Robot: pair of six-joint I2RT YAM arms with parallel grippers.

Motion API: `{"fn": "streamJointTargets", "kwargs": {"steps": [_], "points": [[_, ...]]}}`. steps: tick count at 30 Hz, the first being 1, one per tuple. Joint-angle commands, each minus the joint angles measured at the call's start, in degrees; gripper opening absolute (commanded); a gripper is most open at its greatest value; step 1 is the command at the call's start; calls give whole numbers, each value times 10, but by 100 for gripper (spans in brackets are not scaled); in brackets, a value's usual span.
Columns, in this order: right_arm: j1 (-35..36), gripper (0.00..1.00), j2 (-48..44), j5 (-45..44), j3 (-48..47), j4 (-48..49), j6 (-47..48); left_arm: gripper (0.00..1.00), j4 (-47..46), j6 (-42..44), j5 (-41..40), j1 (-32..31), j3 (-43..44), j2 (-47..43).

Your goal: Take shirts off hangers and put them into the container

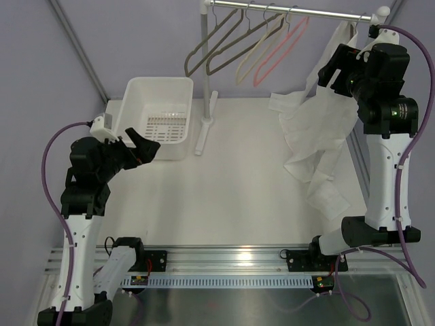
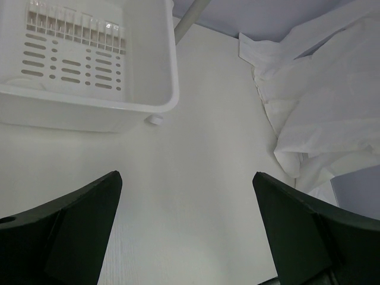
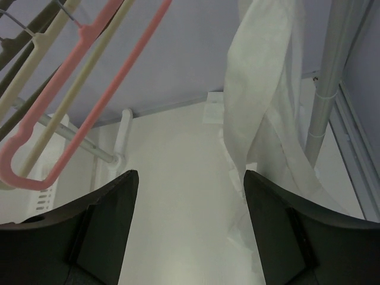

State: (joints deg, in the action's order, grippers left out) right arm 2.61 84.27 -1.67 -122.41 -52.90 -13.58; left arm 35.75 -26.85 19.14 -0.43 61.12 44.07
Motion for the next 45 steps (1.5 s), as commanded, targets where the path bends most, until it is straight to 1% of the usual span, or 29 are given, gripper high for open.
{"fn": "streamJointTargets", "kwargs": {"steps": [1,4,8,12,13,16,20,26,29,32,33,35,37,38,39,42,45], "points": [[1,80,-10,-48,-26,27,24,99,-52,2,55,1,3,14],[1,80,-16,-53,-10,42,34,99,-62,5,64,2,-9,17],[1,80,-39,-28,3,65,28,99,-86,2,71,2,-29,16],[1,80,-9,-65,-39,43,51,99,-96,-2,85,1,-41,12],[1,80,-1,-88,-50,36,57,99,-97,-3,87,2,-43,9],[1,78,19,-119,-51,38,67,99,-96,2,87,2,-46,4],[1,75,26,-129,-42,50,66,99,-96,7,89,1,-47,7],[2,73,41,-137,-48,49,66,99,-105,6,96,1,-47,14],[2,73,44,-143,-35,48,65,99,-107,6,101,2,-44,16],[1,70,35,-151,6,65,58,99,-109,7,105,1,-40,16],[2,66,32,-151,22,72,57,99,-109,8,105,2,-39,18],[1,61,33,-159,27,79,57,99,-104,12,107,1,-34,18],[1,59,42,-161,19,74,58,99,-99,18,106,1,-30,20],[1,56,45,-161,15,73,59,99,-96,20,105,1,-29,20],[2,45,48,-162,7,70,59,99,-96,22,105,1,-29,19],[1,26,49,-143,-2,81,65,99,-94,27,104,1,-26,18],[2,19,52,-128,-4,94,76,99,-102,23,102,2,-30,15]]}}
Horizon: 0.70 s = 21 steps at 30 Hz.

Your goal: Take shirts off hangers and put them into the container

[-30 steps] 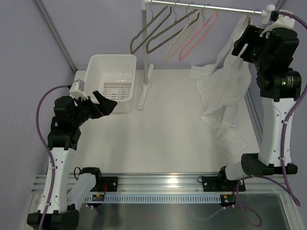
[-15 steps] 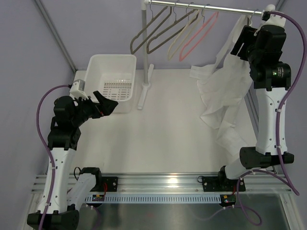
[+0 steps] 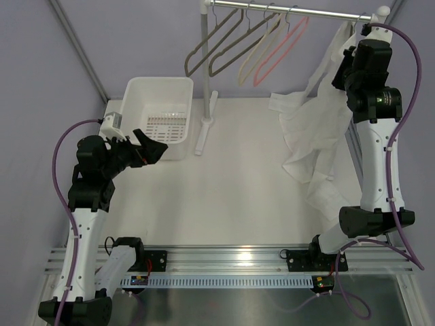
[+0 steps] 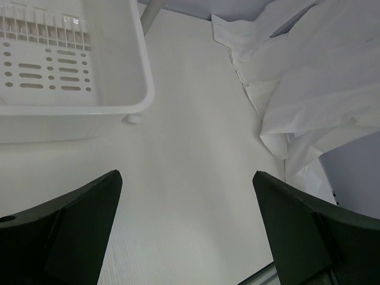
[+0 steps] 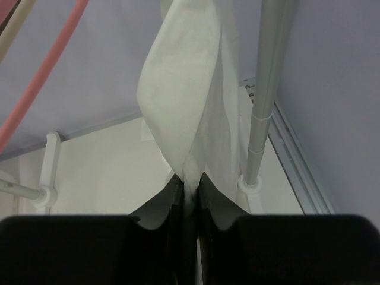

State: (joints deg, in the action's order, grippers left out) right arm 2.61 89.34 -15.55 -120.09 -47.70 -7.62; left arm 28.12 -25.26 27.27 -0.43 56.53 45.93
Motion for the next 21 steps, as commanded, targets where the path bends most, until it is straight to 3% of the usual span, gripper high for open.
{"fn": "streamJointTargets", "kwargs": {"steps": [1,3,5,14,21], "points": [[2,18,1,27,-24,49,22,99,-32,5,22,2,13,-3],[2,13,0,69,-18,67,40,99,-56,-9,29,1,1,-4],[2,0,1,87,-21,73,45,99,-78,-35,44,1,-10,-5],[1,0,-59,186,72,178,59,99,-198,-92,89,1,-86,0],[2,0,-103,176,140,239,49,99,-227,-77,108,1,-96,25]]}}
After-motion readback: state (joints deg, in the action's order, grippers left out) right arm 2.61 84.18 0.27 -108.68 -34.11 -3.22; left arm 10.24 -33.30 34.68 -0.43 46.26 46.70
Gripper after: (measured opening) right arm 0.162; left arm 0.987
